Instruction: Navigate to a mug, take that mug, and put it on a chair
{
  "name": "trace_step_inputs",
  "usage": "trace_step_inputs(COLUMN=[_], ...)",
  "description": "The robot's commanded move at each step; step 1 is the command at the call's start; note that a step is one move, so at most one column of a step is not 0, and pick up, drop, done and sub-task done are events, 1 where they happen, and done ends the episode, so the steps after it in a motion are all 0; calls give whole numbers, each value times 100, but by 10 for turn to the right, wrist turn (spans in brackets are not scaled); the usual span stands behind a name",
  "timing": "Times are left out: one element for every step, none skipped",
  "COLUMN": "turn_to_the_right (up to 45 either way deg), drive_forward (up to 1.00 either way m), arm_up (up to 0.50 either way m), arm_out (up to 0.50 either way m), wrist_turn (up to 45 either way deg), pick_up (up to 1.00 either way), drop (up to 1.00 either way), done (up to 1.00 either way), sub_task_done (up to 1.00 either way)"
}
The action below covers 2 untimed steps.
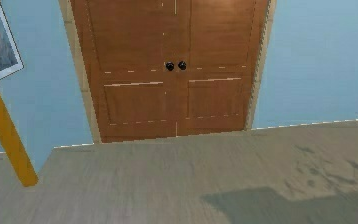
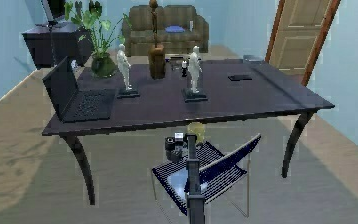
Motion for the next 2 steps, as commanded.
trace_step_inputs(turn_to_the_right=[0, 0], drive_forward=[0, 0], arm_up=[-32, 0], arm_out=[0, 0], wrist_turn=[0, 0], pick_up=[0, 0], drop=[0, 100], done=[0, 0], sub_task_done=[0, 0])
